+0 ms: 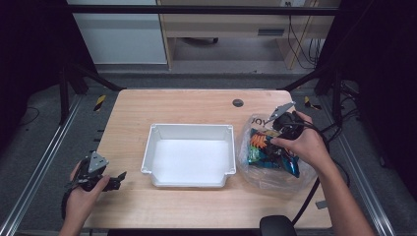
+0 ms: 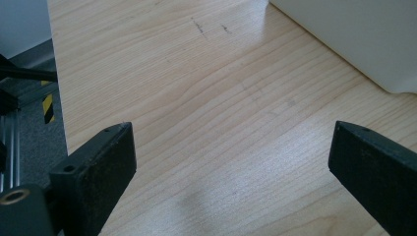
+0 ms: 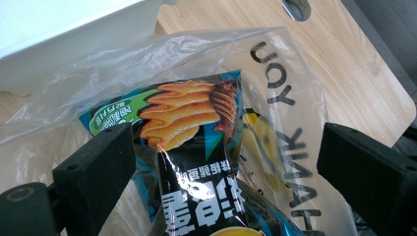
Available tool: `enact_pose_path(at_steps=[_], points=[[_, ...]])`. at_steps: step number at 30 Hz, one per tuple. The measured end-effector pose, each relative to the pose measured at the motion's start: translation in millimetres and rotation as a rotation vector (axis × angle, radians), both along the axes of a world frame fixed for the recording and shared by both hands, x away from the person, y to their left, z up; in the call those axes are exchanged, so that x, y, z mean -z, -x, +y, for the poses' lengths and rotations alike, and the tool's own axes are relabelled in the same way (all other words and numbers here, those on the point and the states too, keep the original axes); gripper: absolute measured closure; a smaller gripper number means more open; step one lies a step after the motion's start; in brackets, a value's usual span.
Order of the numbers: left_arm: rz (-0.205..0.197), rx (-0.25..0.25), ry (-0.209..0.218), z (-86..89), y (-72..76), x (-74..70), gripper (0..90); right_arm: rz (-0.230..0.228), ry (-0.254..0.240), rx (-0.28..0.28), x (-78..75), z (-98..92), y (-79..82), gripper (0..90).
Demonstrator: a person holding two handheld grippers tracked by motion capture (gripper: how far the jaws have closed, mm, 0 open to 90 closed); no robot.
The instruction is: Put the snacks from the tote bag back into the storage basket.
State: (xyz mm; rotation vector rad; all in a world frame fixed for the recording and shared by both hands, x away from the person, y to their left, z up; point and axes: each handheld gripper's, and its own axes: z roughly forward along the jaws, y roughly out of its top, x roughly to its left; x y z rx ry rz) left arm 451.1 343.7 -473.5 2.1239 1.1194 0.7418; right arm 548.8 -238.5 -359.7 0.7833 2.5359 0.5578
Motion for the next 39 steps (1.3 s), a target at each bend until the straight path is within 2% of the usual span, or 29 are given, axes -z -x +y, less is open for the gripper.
enact_pose_path(at_steps=[11,13,15,16,19,22,31,39], points=[[0.002,0.005,-0.002,-0.2,-0.6,0.2,3.7,0.031,0.039,-0.013,7.5,2.5,-1.0,7.2],[0.004,0.011,-0.004,-1.7,-0.2,0.4,3.7,0.056,0.042,-0.02,10.9,2.0,-2.5,7.5],[0.003,0.011,-0.006,-1.8,-0.1,0.5,3.7,0.062,0.045,-0.027,12.6,1.5,-3.3,8.2],[0.004,0.011,-0.006,-1.4,-0.1,0.7,3.7,0.08,0.05,-0.027,17.3,0.3,-4.6,8.4],[0.005,0.007,-0.005,-0.3,-0.5,0.7,3.7,0.092,0.051,-0.02,23.3,-1.1,-6.3,8.4],[0.005,0.003,-0.002,-0.1,-1.5,0.9,3.7,0.13,0.051,-0.013,35.1,-4.9,-9.2,8.3],[0.007,0.005,-0.005,-0.5,-0.4,1.1,3.7,0.174,0.067,-0.001,55.4,-12.8,-12.4,8.1],[0.006,0.005,-0.006,-1.1,0.0,1.3,3.7,0.192,0.071,0.023,67.1,-16.3,-13.1,7.9]])
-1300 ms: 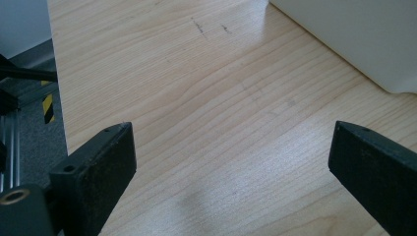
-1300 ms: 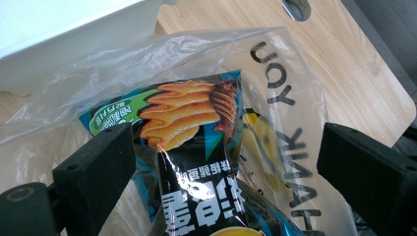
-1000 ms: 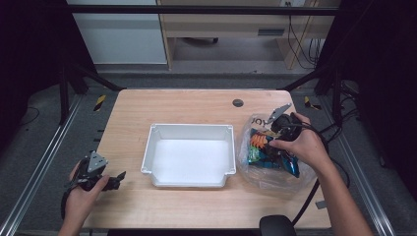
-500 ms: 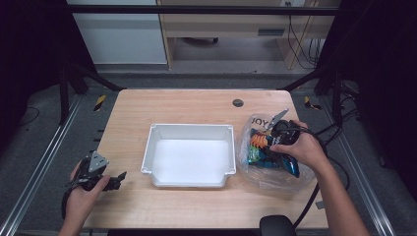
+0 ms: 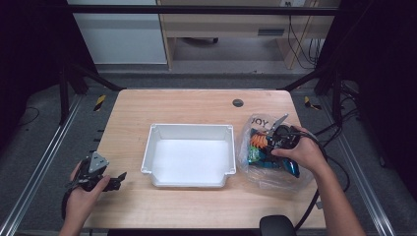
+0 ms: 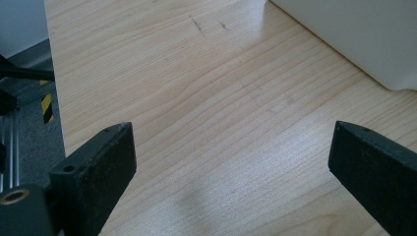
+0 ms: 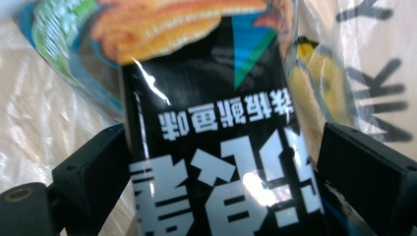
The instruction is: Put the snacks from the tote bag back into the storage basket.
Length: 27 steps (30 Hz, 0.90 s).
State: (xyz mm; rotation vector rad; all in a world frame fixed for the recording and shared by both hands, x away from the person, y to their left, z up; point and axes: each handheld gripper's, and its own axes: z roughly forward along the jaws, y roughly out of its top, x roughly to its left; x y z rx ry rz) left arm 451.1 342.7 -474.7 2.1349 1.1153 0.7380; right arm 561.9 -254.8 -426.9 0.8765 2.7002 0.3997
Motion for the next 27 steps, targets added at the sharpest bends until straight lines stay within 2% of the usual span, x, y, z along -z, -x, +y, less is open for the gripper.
enact_pose_path(at_steps=[8,14,16,19,23,24,27], points=[[0.002,-0.002,0.0,0.6,-0.1,0.2,3.8,-0.004,0.007,-0.006,6.5,0.0,-0.2,7.5],[-0.001,0.0,0.003,-0.6,0.6,0.2,3.8,-0.014,0.025,-0.027,7.9,1.1,0.6,14.3],[-0.001,-0.001,0.003,-0.2,0.3,0.2,3.8,-0.004,0.025,-0.016,7.8,1.1,2.1,16.5],[0.001,-0.001,-0.002,0.7,0.0,-0.2,3.8,-0.008,0.019,-0.038,7.9,-1.7,2.8,20.2],[0.001,-0.002,-0.003,0.8,0.3,-0.2,3.8,-0.007,0.012,-0.032,8.0,-2.3,4.6,22.4],[0.0,-0.001,-0.002,0.7,0.5,-0.3,3.9,-0.009,0.017,-0.049,7.9,-1.9,5.3,24.9],[0.001,0.0,-0.002,0.7,0.5,-0.4,3.9,-0.009,0.028,-0.053,7.0,-0.2,6.5,26.7]])
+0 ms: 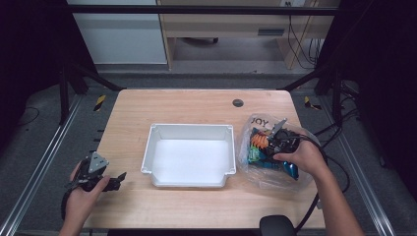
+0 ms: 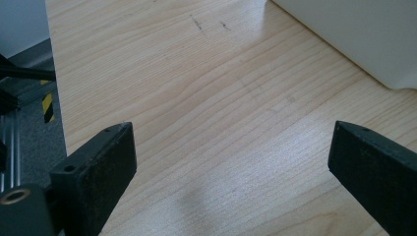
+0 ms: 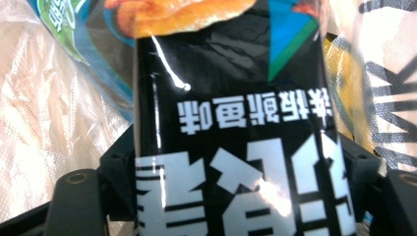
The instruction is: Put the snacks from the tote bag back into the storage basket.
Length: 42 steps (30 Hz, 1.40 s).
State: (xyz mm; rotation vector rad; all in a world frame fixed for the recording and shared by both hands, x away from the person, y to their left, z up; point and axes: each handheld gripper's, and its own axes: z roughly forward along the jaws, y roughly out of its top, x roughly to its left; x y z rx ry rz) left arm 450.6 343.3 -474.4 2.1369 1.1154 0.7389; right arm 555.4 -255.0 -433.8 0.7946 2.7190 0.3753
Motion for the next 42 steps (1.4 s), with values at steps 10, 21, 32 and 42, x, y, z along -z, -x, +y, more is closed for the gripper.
enact_pose_path(at_steps=[10,21,32,42], points=[[0.0,0.003,0.001,-0.3,-0.4,-0.1,4.0,-0.027,0.015,-0.033,-3.0,2.3,6.4,34.9],[0.001,0.002,0.0,0.0,-0.2,-0.1,4.0,-0.04,-0.009,-0.027,-13.9,0.1,16.1,40.7],[0.002,0.005,0.0,-0.2,0.0,-0.2,4.2,-0.098,0.01,0.01,-32.1,6.1,22.7,41.0],[0.001,0.003,0.001,-0.3,-0.3,-0.2,4.1,-0.123,-0.003,0.027,-40.3,-1.3,27.0,41.1]])
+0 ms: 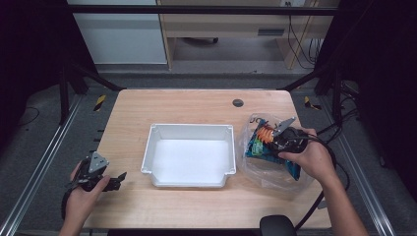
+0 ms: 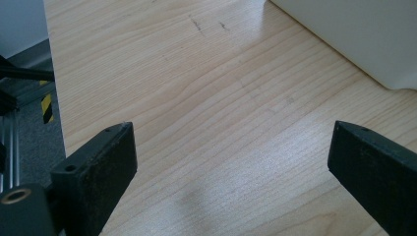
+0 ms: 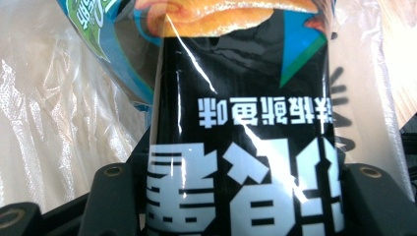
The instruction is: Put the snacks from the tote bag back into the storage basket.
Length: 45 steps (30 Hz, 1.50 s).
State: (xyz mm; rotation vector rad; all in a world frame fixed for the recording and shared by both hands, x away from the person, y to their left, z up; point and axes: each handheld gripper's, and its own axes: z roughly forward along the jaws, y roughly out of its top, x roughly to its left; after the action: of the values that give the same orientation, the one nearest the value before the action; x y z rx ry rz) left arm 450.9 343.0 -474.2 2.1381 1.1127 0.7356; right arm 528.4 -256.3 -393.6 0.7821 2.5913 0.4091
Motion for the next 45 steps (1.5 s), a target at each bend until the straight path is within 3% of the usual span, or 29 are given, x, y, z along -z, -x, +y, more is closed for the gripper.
enact_pose_path(at_steps=[18,45], points=[[0.0,-0.001,-0.001,-0.2,-0.2,0.3,4.1,-0.067,-0.069,0.016,-17.2,-10.2,12.5,41.6],[-0.001,0.002,-0.003,-0.9,-0.2,0.5,4.0,-0.164,-0.14,0.001,-51.6,-3.7,27.6,42.1]])
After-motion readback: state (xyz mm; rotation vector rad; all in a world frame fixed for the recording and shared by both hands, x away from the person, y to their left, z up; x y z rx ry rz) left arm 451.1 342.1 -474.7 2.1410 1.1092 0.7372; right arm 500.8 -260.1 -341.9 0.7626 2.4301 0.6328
